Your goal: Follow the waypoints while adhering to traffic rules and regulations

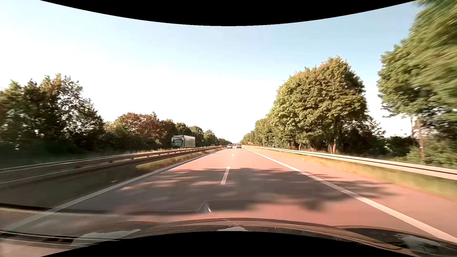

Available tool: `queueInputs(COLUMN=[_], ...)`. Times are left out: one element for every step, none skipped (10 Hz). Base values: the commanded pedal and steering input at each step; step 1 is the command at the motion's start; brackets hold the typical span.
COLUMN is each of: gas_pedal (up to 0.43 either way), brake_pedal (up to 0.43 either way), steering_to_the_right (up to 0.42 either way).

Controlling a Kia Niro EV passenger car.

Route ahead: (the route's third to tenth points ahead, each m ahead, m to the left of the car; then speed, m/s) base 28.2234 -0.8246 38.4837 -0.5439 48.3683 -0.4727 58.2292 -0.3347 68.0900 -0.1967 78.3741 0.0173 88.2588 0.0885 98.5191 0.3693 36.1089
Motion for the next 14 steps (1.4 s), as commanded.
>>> queueInputs(gas_pedal=[0.268, 0.268, 0.268, 0.268, 0.268, 0.268, 0.248, 0.228, 0.197, 0.189, 0.189, 0.189, 0.189, 0.189], brake_pedal=[0.006, 0.006, 0.006, 0.006, 0.006, 0.006, 0.006, 0.006, 0.006, 0.006, 0.006, 0.006, 0.006, 0.006], steering_to_the_right=[-0.002, -0.002, -0.002, -0.002, -0.002, -0.002, -0.002, -0.002, -0.002, -0.002, -0.002, -0.002, -0.002, -0.002])
